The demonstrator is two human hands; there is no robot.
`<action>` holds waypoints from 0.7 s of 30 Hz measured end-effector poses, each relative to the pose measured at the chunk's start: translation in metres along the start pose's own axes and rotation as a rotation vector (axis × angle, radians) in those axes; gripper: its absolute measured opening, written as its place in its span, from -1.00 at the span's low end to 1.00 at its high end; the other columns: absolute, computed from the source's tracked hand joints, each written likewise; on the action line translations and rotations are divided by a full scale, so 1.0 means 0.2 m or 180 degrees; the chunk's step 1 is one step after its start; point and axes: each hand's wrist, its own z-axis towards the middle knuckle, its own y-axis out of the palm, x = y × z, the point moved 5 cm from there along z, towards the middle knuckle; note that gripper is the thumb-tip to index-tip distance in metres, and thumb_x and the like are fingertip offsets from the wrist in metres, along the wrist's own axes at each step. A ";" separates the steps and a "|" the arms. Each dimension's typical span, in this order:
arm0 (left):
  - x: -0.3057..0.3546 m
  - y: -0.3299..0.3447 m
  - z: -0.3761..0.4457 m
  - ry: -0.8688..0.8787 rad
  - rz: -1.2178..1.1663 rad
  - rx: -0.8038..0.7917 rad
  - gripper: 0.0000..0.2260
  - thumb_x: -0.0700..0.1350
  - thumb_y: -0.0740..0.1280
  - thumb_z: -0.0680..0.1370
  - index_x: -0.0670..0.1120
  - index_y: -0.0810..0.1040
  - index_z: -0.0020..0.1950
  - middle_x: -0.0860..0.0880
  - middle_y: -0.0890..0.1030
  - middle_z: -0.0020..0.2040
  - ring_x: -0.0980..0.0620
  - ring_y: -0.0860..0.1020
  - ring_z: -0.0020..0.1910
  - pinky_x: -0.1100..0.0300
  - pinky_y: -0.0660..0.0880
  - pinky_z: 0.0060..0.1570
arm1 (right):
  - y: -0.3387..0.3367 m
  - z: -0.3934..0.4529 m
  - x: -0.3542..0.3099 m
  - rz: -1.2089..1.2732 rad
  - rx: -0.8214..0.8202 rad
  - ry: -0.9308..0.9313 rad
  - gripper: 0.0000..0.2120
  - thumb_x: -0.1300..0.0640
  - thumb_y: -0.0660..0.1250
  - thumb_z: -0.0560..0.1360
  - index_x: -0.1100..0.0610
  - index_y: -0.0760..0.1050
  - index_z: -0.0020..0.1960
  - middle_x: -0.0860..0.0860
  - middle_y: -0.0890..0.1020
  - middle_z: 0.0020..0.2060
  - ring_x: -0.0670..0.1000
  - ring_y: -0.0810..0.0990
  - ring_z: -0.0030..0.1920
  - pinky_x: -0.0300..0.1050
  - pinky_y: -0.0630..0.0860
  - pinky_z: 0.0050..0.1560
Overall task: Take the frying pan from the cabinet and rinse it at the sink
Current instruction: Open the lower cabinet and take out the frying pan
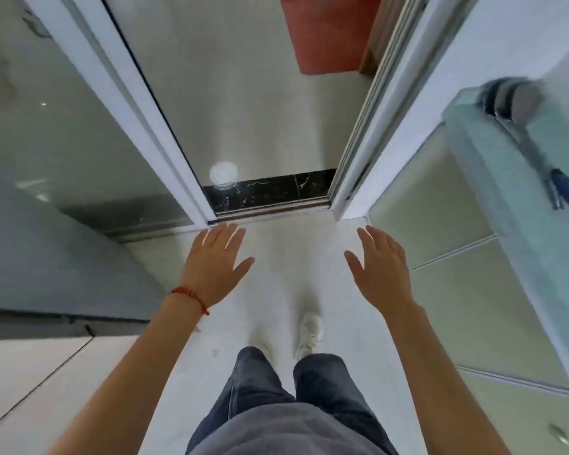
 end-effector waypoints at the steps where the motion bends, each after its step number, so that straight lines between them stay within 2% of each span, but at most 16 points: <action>1: 0.07 0.01 0.05 0.0167 -0.0004 0.0022 -0.44 0.17 0.05 0.51 -0.19 0.37 0.35 -0.21 0.45 0.34 -0.20 0.38 0.35 -0.12 0.23 0.35 | -0.02 -0.03 0.08 0.0018 0.0053 0.0213 -0.53 0.00 0.19 0.55 0.24 0.31 0.37 0.22 0.39 0.38 0.23 0.31 0.40 0.13 0.17 0.42; 4: 0.28 0.01 0.21 0.0606 0.0108 0.0023 -0.42 0.17 -0.01 0.51 -0.21 0.42 0.30 -0.23 0.51 0.27 -0.22 0.46 0.28 -0.15 0.33 0.28 | -0.08 -0.12 0.32 0.0023 0.0208 0.0672 -0.53 0.01 0.19 0.55 0.23 0.30 0.37 0.21 0.39 0.38 0.22 0.30 0.40 0.10 0.14 0.42; 9: 0.69 0.03 0.49 0.1312 0.0308 0.0118 -0.44 0.15 0.03 0.51 -0.24 0.48 0.24 -0.25 0.58 0.18 -0.24 0.53 0.19 -0.18 0.44 0.16 | -0.13 -0.22 0.70 0.0117 0.0355 0.1284 -0.53 0.02 0.19 0.55 0.22 0.29 0.37 0.19 0.38 0.37 0.20 0.30 0.40 0.08 0.13 0.41; 12: 0.93 0.05 0.63 0.1636 0.0355 0.0042 -0.40 0.18 -0.08 0.56 -0.24 0.49 0.22 -0.25 0.60 0.15 -0.24 0.56 0.15 -0.19 0.49 0.10 | -0.17 -0.26 0.91 0.0223 0.0540 0.1594 -0.55 0.04 0.23 0.53 0.25 0.33 0.34 0.23 0.42 0.33 0.23 0.35 0.36 0.12 0.19 0.38; 15: 1.17 0.07 0.75 0.1950 0.0412 -0.0064 -0.34 0.21 -0.18 0.56 -0.23 0.48 0.22 -0.24 0.60 0.14 -0.23 0.56 0.15 -0.16 0.49 0.11 | -0.20 -0.28 1.08 0.0280 0.0580 0.1861 -0.54 0.04 0.23 0.53 0.27 0.34 0.34 0.25 0.44 0.31 0.25 0.36 0.34 0.14 0.20 0.37; 21: 1.49 0.10 0.90 0.2410 0.0441 -0.0305 -0.34 0.20 -0.17 0.56 -0.23 0.47 0.24 -0.24 0.57 0.19 -0.21 0.53 0.20 -0.14 0.47 0.17 | -0.20 -0.29 1.23 0.0448 0.0647 0.2200 -0.55 0.06 0.24 0.53 0.28 0.35 0.33 0.26 0.45 0.30 0.26 0.38 0.33 0.15 0.23 0.36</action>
